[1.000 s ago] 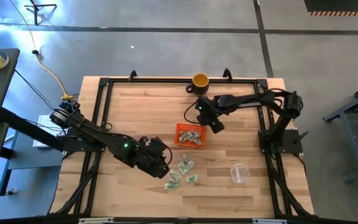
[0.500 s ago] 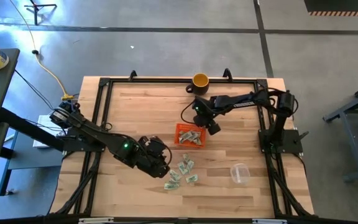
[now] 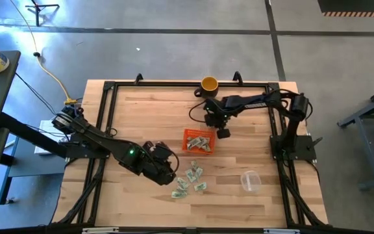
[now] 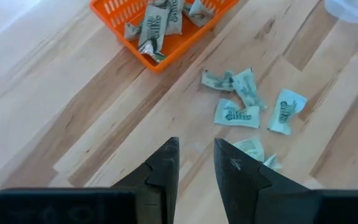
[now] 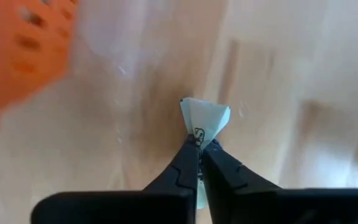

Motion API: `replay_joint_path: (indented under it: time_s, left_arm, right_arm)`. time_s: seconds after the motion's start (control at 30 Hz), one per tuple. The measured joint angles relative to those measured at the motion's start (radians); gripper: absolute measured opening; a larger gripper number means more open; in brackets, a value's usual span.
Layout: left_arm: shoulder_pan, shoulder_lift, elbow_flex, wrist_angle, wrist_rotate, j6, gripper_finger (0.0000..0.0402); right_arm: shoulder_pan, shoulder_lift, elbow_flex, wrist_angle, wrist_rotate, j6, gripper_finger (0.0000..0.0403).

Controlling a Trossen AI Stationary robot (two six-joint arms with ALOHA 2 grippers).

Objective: Pick and place items into bin
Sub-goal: Put the light green stevia packet into the orange bin

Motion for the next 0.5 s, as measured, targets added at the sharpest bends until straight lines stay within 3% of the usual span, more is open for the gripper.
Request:
replay_joint_path:
  time_s: [0.23,0.37,0.5]
  left_arm:
    - [0.000,0.000,0.000,-0.023,0.000,0.014,0.0134]
    - [0.000,0.000,0.000,-0.002,0.003,0.081,0.0133]
    - [0.000,0.000,0.000,0.014,0.004,0.150,0.0133]
  right_arm:
    - [-0.001,-0.157,-0.002,-0.076,0.151,0.073,0.0005]
    - [0.038,-0.274,-0.003,-0.116,0.118,0.172,0.0003]
    - [0.164,-0.326,0.000,-0.061,0.030,0.310,0.0005]
